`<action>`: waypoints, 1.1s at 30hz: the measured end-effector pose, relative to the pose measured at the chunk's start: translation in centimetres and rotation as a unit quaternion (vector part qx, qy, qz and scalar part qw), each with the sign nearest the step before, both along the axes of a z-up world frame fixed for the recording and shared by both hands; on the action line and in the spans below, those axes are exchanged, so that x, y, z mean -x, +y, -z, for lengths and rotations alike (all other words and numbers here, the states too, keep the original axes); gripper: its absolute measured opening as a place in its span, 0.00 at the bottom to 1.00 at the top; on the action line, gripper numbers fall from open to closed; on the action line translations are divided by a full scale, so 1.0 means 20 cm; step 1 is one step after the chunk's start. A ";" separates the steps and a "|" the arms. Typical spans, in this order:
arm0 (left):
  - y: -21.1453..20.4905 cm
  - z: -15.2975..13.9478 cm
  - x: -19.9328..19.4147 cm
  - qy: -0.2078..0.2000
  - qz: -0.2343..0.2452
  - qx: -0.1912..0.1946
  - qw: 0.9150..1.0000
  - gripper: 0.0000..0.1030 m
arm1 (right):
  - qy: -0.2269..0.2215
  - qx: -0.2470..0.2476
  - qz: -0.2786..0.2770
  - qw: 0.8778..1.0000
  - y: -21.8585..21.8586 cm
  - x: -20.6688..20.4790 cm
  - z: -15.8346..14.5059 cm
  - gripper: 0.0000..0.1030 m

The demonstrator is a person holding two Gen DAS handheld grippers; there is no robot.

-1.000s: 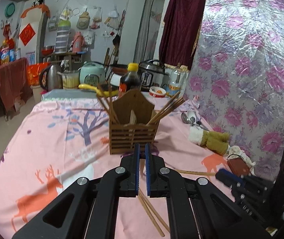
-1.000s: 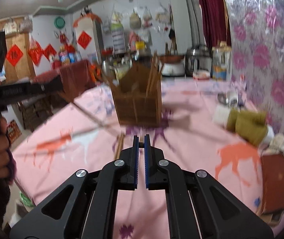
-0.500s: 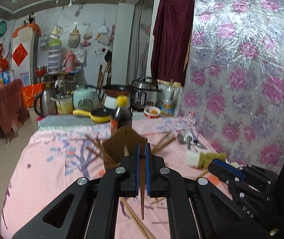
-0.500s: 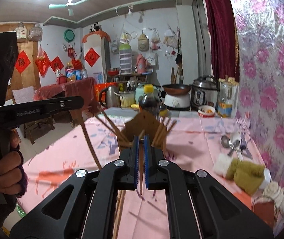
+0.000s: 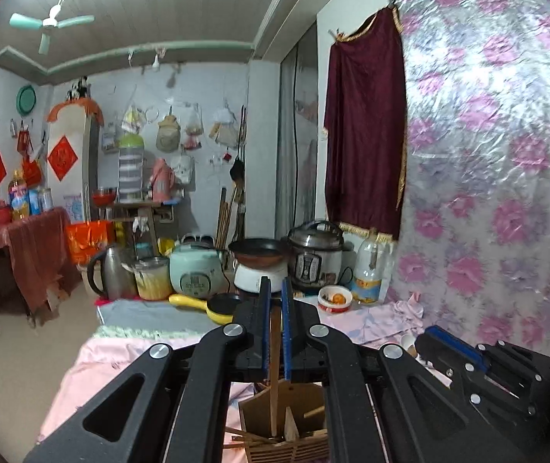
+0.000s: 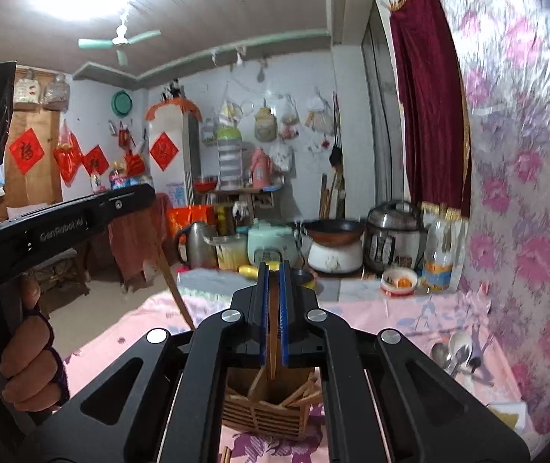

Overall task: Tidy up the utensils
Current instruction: 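Withdraw both open tools from the holder, then lower both open tools toward the last two chopsticks on the sheet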

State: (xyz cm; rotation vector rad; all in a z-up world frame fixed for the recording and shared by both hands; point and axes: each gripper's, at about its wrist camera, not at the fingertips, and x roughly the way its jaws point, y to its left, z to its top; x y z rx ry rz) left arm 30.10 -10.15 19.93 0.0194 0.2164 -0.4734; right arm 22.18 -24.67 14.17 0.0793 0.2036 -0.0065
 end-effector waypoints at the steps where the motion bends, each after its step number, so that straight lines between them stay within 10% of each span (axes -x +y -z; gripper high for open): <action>1: -0.01 0.07 -0.05 0.008 -0.008 -0.001 1.000 0.06 | 0.010 0.000 0.001 1.000 0.00 -0.02 0.04 0.05; 8: -0.02 0.45 -0.20 0.110 0.001 -0.015 0.994 0.07 | 0.061 -0.002 -0.009 0.998 -0.02 -0.10 0.17 0.07; 10: -0.01 0.50 -0.19 0.132 -0.001 -0.021 0.991 0.34 | 0.066 -0.009 -0.007 0.998 -0.03 -0.09 0.19 0.11; 11: 0.01 0.51 -0.17 0.130 -0.018 -0.025 0.991 0.74 | 0.070 -0.011 -0.006 0.997 -0.03 -0.08 0.19 0.12; 12: 0.04 0.52 -0.12 0.116 -0.042 -0.025 0.992 0.94 | 0.072 -0.017 -0.010 0.997 -0.03 -0.05 0.20 0.12; 19: 0.13 0.59 0.11 0.110 -0.061 -0.045 0.991 0.95 | 0.075 -0.049 -0.008 0.996 -0.05 0.17 0.27 0.16; 33: 0.32 1.12 0.44 0.222 -0.116 -0.082 0.965 0.95 | 0.131 -0.076 0.007 0.988 0.01 0.54 0.72 0.46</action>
